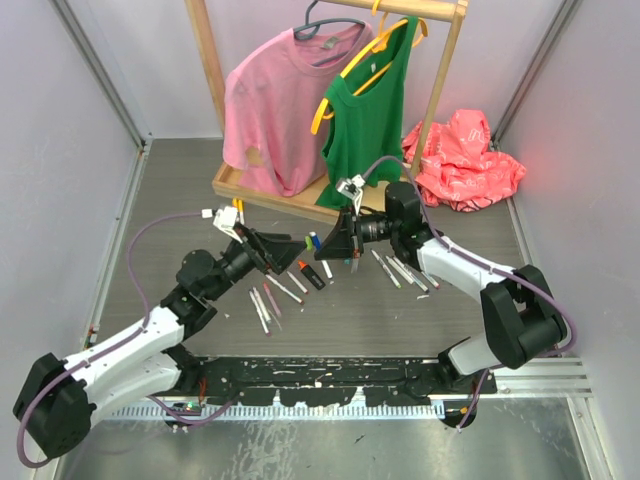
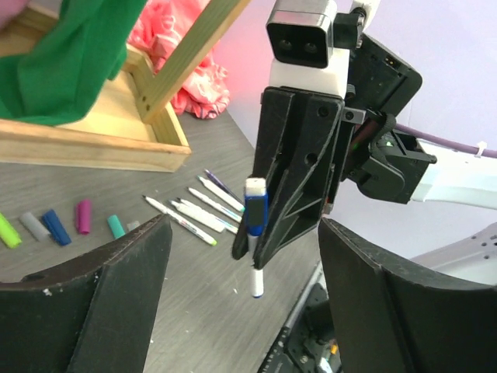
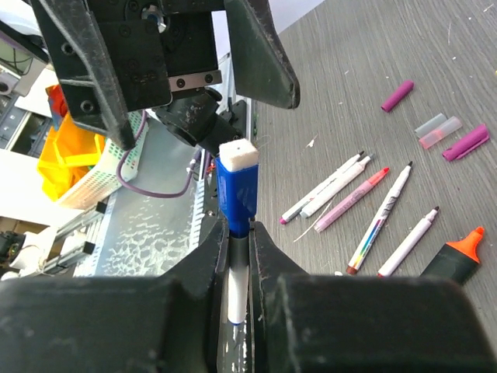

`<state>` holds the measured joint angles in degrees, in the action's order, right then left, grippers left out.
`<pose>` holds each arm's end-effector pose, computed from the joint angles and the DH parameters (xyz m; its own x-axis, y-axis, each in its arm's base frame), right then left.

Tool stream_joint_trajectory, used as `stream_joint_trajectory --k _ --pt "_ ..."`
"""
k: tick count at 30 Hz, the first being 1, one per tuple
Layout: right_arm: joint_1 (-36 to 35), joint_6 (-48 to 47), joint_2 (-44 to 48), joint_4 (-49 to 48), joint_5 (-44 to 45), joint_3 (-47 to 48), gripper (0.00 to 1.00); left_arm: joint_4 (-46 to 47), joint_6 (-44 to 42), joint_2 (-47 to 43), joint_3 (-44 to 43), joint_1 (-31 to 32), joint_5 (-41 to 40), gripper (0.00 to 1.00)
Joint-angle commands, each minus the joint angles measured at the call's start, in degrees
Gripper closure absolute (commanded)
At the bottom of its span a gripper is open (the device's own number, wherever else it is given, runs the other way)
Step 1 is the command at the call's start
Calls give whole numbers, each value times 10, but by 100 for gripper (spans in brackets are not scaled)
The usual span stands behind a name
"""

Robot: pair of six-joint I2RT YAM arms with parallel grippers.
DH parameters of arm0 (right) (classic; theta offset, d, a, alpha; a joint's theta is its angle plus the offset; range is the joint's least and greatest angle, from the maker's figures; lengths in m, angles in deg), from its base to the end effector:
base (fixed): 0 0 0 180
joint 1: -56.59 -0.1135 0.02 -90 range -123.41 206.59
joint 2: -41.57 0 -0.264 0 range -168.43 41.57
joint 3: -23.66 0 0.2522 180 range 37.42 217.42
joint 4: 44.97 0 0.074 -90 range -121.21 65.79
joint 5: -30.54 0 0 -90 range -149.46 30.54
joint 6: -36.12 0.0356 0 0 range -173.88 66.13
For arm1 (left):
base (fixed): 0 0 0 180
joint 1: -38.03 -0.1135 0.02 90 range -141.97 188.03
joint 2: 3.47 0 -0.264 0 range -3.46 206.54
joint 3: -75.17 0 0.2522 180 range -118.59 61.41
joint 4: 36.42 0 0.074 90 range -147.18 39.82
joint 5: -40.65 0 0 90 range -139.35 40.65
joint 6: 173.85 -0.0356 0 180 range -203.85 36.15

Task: Open the pen caps
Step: Pick up the pen from the center of the board.

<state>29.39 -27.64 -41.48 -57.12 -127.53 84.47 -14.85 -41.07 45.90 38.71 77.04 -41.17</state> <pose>0.2583 0.1699 0.2648 -0.5744 -0.1095 -0.8112 -0.8128 -0.0411 0.5811 0.1537 -0.1310 0.2740 -0.4115 -0.5318 -0.7401 0.6170 0.4352 -0.6557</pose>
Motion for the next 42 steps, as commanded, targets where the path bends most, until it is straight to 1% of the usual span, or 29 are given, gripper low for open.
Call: stream_joint_trajectory --k 1,3,6,9,12,16,20,23,30,34,35,37,40,41,42 --pt "-6 -80 5 91 10 41 99 -1 74 26 -57 -1 40 25" --pt "-6 -82 4 94 15 42 99 3 78 32 -61 1 35 26" --pt "-7 -82 1 97 22 43 99 -18 72 34 -67 13 0 31" --pt "-10 -83 0 100 25 44 99 -46 60 41 -77 32 -33 32" --pt "-11 -84 -1 101 27 44 99 -50 55 59 -83 45 -45 34" --pt "-11 -84 0 103 27 45 99 -54 53 85 -98 54 -52 43" --pt "-11 -84 0 103 27 45 99 -57 52 99 -106 57 -59 50" --pt "-11 -84 1 104 27 45 99 -53 53 104 -105 58 -67 57" --pt "-15 -85 2 105 26 45 99 -47 59 124 -112 59 -65 63" --pt "-15 -86 2 106 28 45 99 -45 61 134 -115 61 -62 63" --pt "-16 -86 1 106 28 45 99 -44 61 135 -115 61 -61 65" --pt "-16 -87 2 107 29 45 99 -42 60 136 -115 61 -61 75" --pt "-16 -90 2 108 30 45 96 -39 58 134 -114 61 -62 96" --pt "-16 -90 2 109 29 45 94 -40 57 130 -114 60 -64 100" --pt "-17 -91 1 109 30 45 90 -39 56 127 -113 60 -66 100"
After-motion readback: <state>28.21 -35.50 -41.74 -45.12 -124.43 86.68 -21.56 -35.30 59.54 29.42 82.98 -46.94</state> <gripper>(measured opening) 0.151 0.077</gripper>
